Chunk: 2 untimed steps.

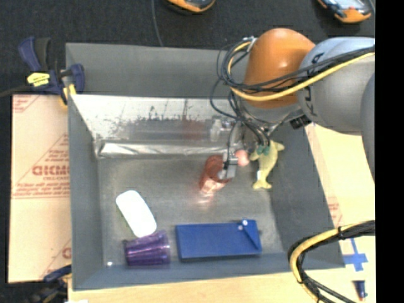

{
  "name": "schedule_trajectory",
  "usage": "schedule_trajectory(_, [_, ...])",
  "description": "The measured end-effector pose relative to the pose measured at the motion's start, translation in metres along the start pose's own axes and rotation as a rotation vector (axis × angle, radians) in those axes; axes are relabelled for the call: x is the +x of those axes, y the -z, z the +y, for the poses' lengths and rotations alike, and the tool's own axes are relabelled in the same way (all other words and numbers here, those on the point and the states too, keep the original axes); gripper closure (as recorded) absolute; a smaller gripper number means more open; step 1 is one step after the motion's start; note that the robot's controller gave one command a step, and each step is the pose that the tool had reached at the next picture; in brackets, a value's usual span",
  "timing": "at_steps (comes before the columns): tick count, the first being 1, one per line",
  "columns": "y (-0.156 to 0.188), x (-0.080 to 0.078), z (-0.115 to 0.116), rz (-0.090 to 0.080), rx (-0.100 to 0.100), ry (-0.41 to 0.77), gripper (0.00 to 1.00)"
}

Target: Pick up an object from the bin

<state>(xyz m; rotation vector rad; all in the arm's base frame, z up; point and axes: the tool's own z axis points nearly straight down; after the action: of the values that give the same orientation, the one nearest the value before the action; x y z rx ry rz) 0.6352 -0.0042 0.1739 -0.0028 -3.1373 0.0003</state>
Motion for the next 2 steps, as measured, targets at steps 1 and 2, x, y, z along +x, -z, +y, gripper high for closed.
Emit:
schedule_trajectory(1, [0.005, -0.001, 0.000, -0.008, 0.000, 0.001, 0.00])
schedule_trajectory(2, [-0.057, 0.056, 0.001, -0.009, 0.001, 0.152, 0.00])
